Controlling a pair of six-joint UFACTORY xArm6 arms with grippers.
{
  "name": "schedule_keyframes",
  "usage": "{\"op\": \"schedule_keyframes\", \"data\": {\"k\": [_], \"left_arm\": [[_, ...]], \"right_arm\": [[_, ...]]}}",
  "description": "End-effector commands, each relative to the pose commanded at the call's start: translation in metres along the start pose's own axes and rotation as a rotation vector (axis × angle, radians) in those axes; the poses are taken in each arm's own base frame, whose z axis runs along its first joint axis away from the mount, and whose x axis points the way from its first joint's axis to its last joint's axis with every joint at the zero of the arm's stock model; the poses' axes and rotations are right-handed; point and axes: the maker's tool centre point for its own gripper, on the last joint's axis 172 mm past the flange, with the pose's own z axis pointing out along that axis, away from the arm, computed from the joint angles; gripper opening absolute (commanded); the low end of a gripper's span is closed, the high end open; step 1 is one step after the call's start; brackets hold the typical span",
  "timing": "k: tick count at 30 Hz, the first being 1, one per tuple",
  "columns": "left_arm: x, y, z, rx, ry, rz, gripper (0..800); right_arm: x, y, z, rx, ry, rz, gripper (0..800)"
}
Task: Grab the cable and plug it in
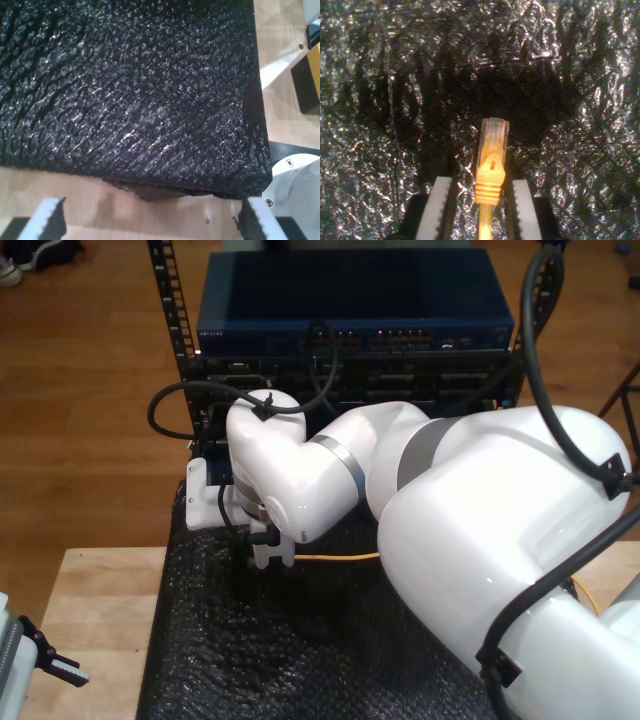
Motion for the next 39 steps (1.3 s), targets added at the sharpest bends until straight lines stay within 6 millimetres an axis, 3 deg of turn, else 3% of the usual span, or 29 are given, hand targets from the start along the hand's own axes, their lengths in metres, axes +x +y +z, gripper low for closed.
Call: {"op": "schedule_keyframes", "data": {"k": [19,31,35,39], "left_arm": [[0.000,0.000,0.000,-0.001,0.001,-0.001,800],[0.000,0.000,0.000,0.000,0.000,0.000,800],[0.000,0.000,0.000,-0.001,0.001,-0.001,800],[0.001,0.000,-0.001,-0.002,0.002,0.001,800]], "right_arm": [[0.000,0.001,-0.002,-0.014,-0.013,-0.023,169],[-0.001,0.000,-0.001,-0.014,-0.017,-0.028,8],[-0.001,0.002,-0.009,-0.024,-0.010,-0.028,4],[-0.003,0.010,-0.030,-0.048,0.008,-0.017,4]]}}
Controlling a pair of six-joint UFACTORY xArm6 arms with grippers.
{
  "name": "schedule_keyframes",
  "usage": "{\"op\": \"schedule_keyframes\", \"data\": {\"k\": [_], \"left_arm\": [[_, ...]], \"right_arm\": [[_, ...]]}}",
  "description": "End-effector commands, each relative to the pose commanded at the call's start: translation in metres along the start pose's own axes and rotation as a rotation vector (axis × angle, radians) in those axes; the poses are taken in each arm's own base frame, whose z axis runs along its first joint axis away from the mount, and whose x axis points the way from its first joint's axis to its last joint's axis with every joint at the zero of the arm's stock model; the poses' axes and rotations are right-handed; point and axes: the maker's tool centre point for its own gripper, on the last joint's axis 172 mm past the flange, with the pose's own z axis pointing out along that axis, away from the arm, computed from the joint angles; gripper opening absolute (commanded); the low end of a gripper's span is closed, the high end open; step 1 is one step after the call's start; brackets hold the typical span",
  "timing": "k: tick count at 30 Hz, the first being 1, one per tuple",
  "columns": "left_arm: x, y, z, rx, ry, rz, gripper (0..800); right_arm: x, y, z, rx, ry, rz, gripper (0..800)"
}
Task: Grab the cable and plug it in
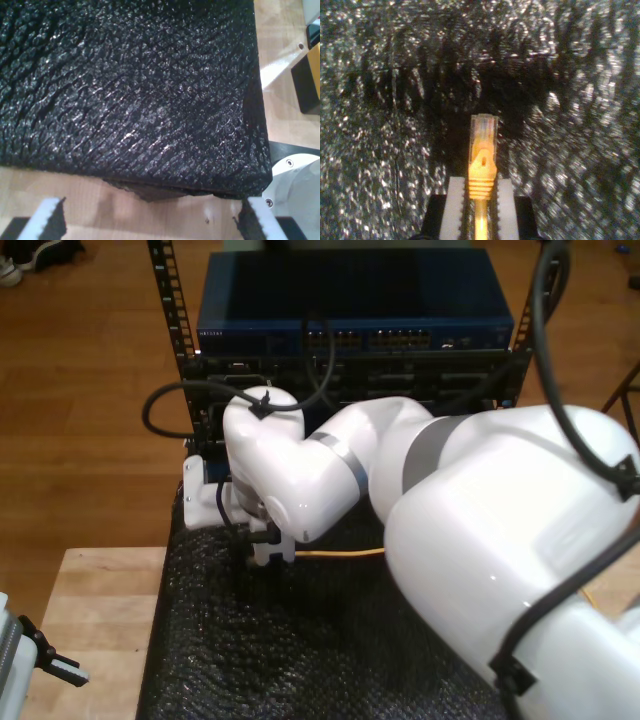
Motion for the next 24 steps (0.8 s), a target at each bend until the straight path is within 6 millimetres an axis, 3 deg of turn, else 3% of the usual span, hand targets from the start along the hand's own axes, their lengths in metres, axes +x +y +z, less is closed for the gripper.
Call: {"op": "schedule_keyframes", "data": {"k": [11,16,21,24], "left_arm": [[0.004,0.000,0.001,-0.007,-0.003,0.007,800],[0.010,-0.002,0.004,-0.024,-0.016,-0.010,800],[0.024,-0.003,0.015,-0.071,-0.032,-0.015,800],[0.046,-0.007,0.029,-0.107,-0.022,-0.012,800]], "right_arm": [[-0.024,-0.009,-0.035,0.029,-0.026,0.019,4],[-0.058,-0.004,-0.047,0.023,-0.024,0.055,4],[-0.077,-0.007,-0.061,0.029,0.008,0.074,4],[-0.092,-0.013,-0.071,0.048,0.040,0.103,4]]}}
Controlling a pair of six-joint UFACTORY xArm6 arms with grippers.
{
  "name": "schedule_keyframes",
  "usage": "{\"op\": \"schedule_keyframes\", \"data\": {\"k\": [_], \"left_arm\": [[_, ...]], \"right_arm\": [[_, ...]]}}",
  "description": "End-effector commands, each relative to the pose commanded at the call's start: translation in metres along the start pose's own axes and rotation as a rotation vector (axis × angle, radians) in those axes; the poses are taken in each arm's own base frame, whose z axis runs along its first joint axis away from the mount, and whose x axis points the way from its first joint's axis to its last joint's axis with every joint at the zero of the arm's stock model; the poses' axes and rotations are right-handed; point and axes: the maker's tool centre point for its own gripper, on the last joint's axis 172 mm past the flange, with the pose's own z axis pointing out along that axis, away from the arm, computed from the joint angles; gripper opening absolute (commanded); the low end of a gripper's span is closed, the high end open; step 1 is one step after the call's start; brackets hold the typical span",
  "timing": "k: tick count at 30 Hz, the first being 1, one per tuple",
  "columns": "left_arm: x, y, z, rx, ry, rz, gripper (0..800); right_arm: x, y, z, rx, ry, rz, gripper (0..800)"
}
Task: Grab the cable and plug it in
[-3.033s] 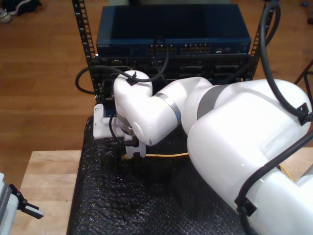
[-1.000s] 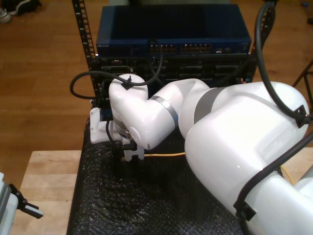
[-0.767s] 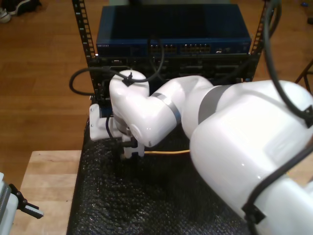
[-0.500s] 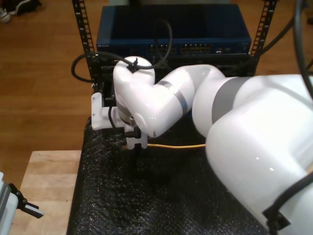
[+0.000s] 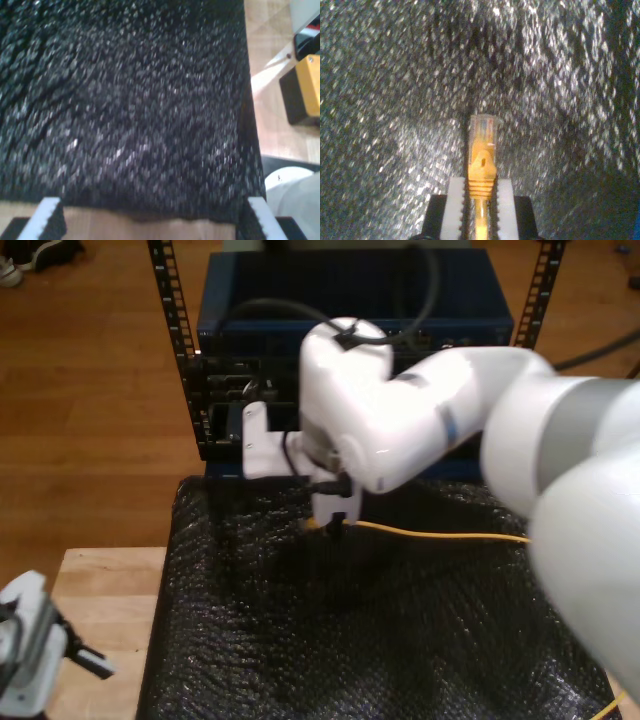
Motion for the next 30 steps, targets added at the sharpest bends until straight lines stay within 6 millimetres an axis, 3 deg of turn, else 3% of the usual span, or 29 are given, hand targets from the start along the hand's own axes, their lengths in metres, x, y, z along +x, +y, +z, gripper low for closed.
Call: {"op": "schedule_keyframes", "data": {"k": [12,15,18,30], "left_arm": [[0.102,-0.010,0.048,-0.089,0.120,0.100,800],[0.128,-0.006,0.062,-0.123,0.127,0.138,800],[0.138,-0.007,0.073,-0.141,0.110,0.152,800],[0.197,-0.044,0.072,-0.090,0.208,0.105,800]], "right_arm": [[-0.045,-0.030,-0.031,0.055,0.052,0.055,4],[-0.047,-0.037,-0.041,0.055,0.057,0.058,4],[-0.049,-0.041,-0.051,0.052,0.063,0.057,4],[-0.036,-0.053,-0.079,0.071,0.160,0.067,4]]}}
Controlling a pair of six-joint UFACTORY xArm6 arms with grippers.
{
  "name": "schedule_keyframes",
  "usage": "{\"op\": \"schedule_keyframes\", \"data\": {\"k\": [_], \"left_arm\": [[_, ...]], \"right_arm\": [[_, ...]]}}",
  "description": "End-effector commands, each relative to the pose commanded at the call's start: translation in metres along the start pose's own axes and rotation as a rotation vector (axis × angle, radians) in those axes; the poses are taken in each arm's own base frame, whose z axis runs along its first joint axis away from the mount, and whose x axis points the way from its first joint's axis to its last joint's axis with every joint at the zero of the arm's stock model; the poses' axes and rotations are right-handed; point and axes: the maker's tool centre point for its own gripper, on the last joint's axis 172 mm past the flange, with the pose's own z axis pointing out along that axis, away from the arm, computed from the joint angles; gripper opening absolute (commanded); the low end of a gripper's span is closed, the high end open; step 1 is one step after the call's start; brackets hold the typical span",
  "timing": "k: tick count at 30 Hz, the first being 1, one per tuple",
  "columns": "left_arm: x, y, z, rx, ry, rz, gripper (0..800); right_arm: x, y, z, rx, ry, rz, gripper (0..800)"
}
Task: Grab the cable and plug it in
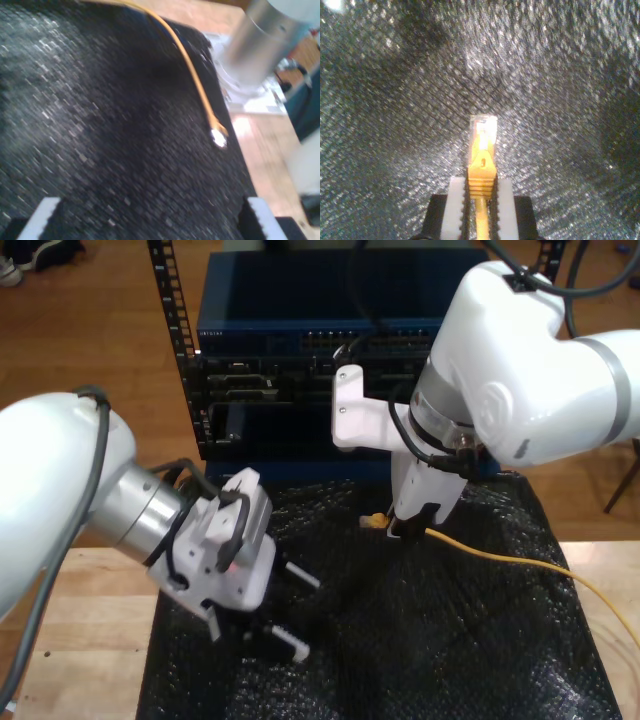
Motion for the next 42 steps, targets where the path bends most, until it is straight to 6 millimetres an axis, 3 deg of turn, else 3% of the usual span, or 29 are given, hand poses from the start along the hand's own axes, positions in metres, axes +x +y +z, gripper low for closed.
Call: {"op": "schedule_keyframes", "data": {"k": [10,24,28,34,42], "left_arm": [[0.037,-0.029,-0.014,0.074,0.069,0.036,800],[0.044,-0.036,-0.020,0.089,0.084,0.074,800],[0.042,-0.042,-0.030,0.115,0.092,0.066,800],[0.056,-0.047,-0.040,0.144,0.154,0.072,798],[0.061,-0.038,-0.037,0.111,0.177,0.093,797]], "right_arm": [[-0.002,-0.003,-0.010,0.027,0.050,0.045,4],[0.016,-0.024,-0.019,0.105,0.120,0.064,4],[0.024,-0.027,-0.021,0.115,0.150,0.062,4],[0.028,-0.028,-0.023,0.121,0.169,0.067,4],[0.028,-0.028,-0.029,0.140,0.195,0.088,3]]}}
